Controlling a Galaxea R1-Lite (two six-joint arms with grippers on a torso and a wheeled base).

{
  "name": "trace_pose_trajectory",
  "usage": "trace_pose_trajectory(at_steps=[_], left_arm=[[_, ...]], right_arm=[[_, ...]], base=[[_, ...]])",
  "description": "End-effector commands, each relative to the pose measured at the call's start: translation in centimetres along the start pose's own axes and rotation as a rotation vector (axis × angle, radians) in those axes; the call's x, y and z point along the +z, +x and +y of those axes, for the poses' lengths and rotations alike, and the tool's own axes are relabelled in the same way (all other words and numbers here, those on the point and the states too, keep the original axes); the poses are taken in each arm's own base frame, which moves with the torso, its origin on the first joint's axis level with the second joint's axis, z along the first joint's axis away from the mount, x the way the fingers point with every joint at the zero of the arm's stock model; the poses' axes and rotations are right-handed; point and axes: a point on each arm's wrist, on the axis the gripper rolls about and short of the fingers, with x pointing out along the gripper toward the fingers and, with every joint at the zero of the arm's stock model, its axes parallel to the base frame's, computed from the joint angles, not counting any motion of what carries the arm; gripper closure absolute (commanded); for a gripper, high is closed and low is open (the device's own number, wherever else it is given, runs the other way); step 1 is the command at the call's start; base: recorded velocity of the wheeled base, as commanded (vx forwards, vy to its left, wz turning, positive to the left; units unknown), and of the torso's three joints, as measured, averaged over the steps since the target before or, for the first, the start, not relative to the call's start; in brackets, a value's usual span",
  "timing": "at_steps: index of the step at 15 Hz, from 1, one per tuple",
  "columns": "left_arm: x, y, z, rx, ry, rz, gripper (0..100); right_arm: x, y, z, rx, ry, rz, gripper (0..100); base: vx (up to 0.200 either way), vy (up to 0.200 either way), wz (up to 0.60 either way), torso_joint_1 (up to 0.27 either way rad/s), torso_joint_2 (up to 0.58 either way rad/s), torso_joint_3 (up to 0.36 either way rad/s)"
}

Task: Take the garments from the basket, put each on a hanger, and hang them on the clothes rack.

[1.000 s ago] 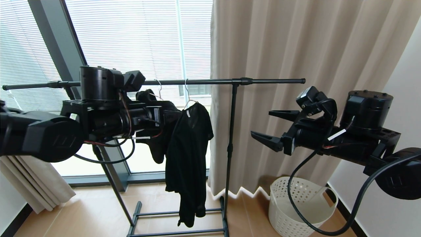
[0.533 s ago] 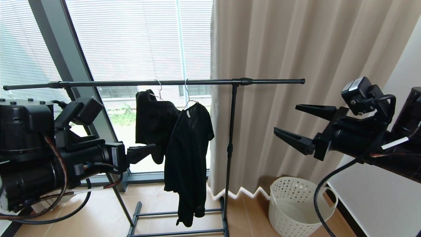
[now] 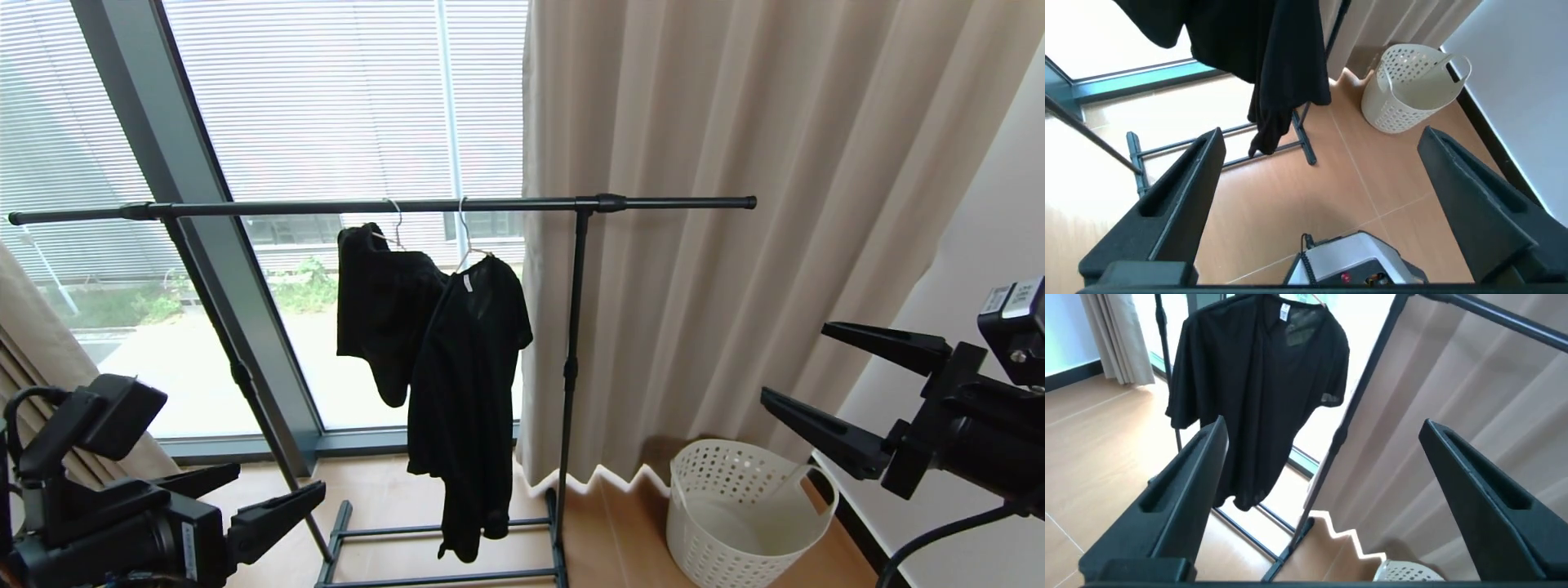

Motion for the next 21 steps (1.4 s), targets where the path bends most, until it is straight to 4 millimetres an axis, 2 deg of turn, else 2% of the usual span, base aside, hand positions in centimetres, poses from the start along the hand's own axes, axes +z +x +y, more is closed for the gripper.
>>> trace_pose_trajectory(at_steps=[1,5,8,12,15,17,21], left_arm=[[-2.6,-2.0,0.2,-0.007,-0.001,-0.017,0],[-5.7,-4.4,0.4,-0.016,0.009,-0.083,0],[-7.8,-5.3,0.6,-0.018,0.024,-0.106,0],[-8.8,-6.9,0.6,-0.028,0.05,-0.184,0],[-9.9,-7.8,0.7,-0.029,0.09,-0.201,0],[-11.2,-8.6,0.8,-0.029,0.093,-0.221,0],[-11.7,-9.4,0.9,-0.021,0.097,-0.305,0]], right_arm=[[-0.3,-2.6,0.7,-0.03,-0.008,-0.025,0],[-1.5,-6.7,2.2,-0.02,0.009,0.035,0],[-2.7,-9.7,3.3,-0.03,0.017,0.069,0],[-4.6,-13.2,4.7,-0.048,0.029,0.122,0],[-6.1,-14.9,5.4,-0.094,0.026,0.137,0],[-8.2,-16.0,5.9,-0.161,0.022,0.148,0],[-10.9,-16.9,6.5,-0.296,0.007,0.116,0]], base=[[0.0,0.0,0.0,0.0,0.0,0.0],[0.0,0.0,0.0,0.0,0.0,0.0],[0.0,0.0,0.0,0.0,0.0,0.0],[0.0,0.0,0.0,0.0,0.0,0.0],[0.0,0.0,0.0,0.0,0.0,0.0],[0.0,0.0,0.0,0.0,0.0,0.0],[0.0,0.0,0.0,0.0,0.0,0.0]])
